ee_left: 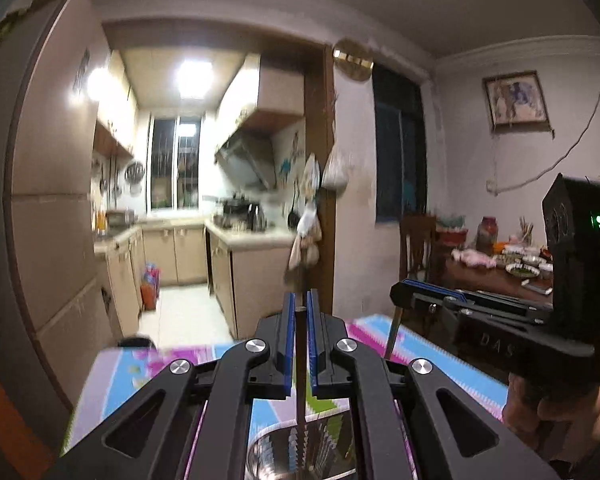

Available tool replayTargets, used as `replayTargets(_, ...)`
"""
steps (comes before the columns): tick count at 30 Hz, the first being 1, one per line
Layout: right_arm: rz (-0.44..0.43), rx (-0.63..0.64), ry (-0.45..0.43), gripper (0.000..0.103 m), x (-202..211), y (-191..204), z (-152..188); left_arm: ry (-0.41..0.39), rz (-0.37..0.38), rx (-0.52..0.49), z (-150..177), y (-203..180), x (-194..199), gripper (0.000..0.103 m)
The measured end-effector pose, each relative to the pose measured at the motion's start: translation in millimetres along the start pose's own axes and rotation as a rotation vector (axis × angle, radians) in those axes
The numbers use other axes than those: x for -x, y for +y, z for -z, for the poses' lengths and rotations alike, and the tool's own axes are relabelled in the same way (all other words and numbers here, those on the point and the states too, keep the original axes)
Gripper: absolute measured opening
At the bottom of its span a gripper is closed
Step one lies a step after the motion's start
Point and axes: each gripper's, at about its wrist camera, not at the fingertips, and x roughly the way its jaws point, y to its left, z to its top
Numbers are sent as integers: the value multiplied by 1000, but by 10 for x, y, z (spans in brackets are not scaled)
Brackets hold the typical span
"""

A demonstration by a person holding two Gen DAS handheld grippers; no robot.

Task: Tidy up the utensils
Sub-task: 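Lower both chopsticks into the blue holder and open both tools, then move both open tools back over the remaining chopsticks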

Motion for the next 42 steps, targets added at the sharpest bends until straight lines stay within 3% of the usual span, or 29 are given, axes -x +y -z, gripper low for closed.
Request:
replayTargets(4, -24, -79, 58, 6, -142, -129, 187, 50, -6, 36, 243, 148, -103, 7)
replayTargets(7, 7, -108, 78, 10, -138, -217, 195, 57, -33, 65, 300, 271, -75, 8)
replayTargets(8, 24, -115, 61, 22, -78, -259, 176, 48, -41, 73, 276, 312, -30, 13)
replayTargets(9, 38, -125, 36, 33, 11, -314, 145, 33, -51, 82, 245, 350, 26, 26)
replayTargets(10, 46, -131, 20, 34, 75, -353, 124, 9, -63, 98, 198, 409, 112, 32)
replayTargets(11, 62, -133, -2, 34, 188, -417, 85, -28, -77, 119, 141, 485, 245, 37)
replayTargets(15, 125, -103, -55, 34, 618, -622, -22, -108, -137, 151, -16, 697, 784, 38)
replayTargets(18, 167, -63, -71, 35, 1071, -754, 38, -134, -221, 108, 3, 778, 1336, 38)
replayTargets(19, 185, -47, -73, 36, 1230, -789, 93, -135, -241, 90, 33, 778, 1492, 38)
replayTargets(21, 223, -13, -74, 48, 1587, -897, 236, -131, -292, 54, 146, 782, 1887, 40)
replayTargets(26, 332, 5, -16, 56, 2390, -1029, 865, -38, -382, 50, 589, 743, 2720, 48)
replayTargets(31, 402, -49, 114, 61, 2820, -1019, 1525, 80, -411, 38, 1205, 508, 3134, 51)
replayTargets(37, 346, -79, 253, 59, 2907, -564, 2247, 282, -304, -25, 2118, -88, 3295, 51)
replayTargets(42, 246, -27, 328, 42, 2849, -36, 2701, 362, -220, -81, 2550, -553, 3362, 51)
